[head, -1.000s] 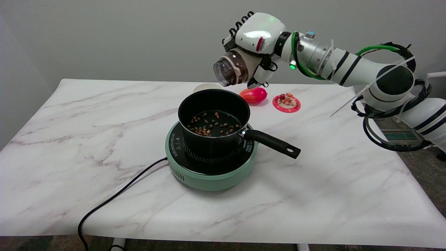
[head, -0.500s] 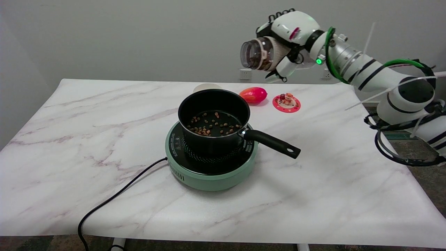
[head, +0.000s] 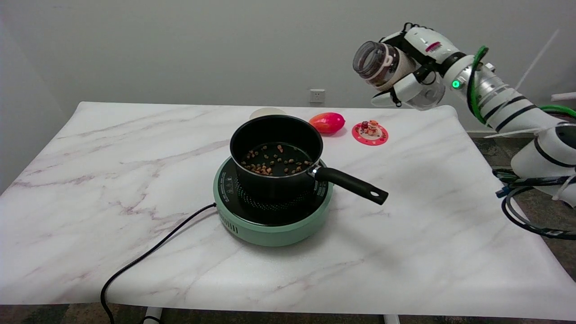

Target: Place the bottle onto the table.

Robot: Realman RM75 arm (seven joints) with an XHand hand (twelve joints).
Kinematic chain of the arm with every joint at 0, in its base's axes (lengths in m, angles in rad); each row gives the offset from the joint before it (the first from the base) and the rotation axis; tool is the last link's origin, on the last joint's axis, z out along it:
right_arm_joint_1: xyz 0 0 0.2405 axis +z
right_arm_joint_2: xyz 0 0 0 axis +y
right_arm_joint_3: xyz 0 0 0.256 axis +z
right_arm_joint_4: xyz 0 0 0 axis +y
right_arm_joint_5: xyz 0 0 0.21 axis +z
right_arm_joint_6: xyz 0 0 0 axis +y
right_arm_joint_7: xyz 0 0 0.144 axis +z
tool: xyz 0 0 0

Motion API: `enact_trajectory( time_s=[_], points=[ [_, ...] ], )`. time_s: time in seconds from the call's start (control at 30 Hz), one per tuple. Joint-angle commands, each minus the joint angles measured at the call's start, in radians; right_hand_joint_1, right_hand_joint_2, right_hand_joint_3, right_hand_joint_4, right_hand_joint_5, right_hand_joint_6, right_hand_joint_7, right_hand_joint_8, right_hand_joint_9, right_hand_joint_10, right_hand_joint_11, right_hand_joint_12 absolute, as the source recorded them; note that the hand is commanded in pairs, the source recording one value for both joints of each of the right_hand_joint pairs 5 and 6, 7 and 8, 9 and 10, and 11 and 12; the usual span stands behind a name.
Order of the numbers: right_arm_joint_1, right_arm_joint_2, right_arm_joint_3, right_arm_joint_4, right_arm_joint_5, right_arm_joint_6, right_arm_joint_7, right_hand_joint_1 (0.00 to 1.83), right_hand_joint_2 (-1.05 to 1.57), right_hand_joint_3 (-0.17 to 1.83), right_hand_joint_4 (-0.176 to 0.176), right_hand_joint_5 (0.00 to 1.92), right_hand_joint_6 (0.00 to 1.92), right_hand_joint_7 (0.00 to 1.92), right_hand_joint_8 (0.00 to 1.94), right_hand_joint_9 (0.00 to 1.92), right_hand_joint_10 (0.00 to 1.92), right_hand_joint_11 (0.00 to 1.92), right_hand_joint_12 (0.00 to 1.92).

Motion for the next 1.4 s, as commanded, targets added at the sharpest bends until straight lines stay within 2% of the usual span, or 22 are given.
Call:
enact_trajectory(
  time_s=[0.03,0.13,0.27,0.53,0.8,0.93,1.2,1.4],
  points=[
    [-0.155,-0.161,0.269,-0.268,0.465,0.326,-0.090,1.44,0.91,0.63,0.000,1.55,1.55,1.73,1.73,1.34,1.34,1.18,1.18],
    [-0.155,-0.170,0.248,-0.320,0.581,0.359,-0.125,1.43,0.98,0.58,0.000,1.55,1.55,1.75,1.75,1.35,1.35,1.19,1.19],
    [-0.155,-0.170,0.229,-0.371,0.663,0.408,-0.145,1.43,1.01,0.55,0.000,1.55,1.55,1.75,1.75,1.36,1.36,1.20,1.20],
    [-0.112,-0.168,0.091,-0.525,0.908,0.511,-0.166,1.42,1.04,0.53,0.000,1.57,1.57,1.76,1.76,1.37,1.37,1.21,1.21],
    [-0.028,-0.166,-0.066,-0.728,1.059,0.612,-0.157,1.42,1.05,0.51,0.000,1.56,1.56,1.76,1.76,1.37,1.37,1.21,1.21],
    [-0.006,-0.188,-0.103,-0.770,1.083,0.630,-0.170,1.42,1.06,0.53,0.000,1.57,1.57,1.77,1.77,1.38,1.38,1.22,1.22],
    [0.046,-0.272,-0.110,-0.829,1.219,0.622,-0.432,1.39,1.16,0.49,0.000,1.64,1.64,1.81,1.81,1.42,1.42,1.27,1.27],
    [0.114,-0.304,-0.132,-0.915,1.225,0.629,-0.519,1.38,1.19,0.47,0.000,1.65,1.65,1.81,1.81,1.42,1.42,1.27,1.27]
  ],
)
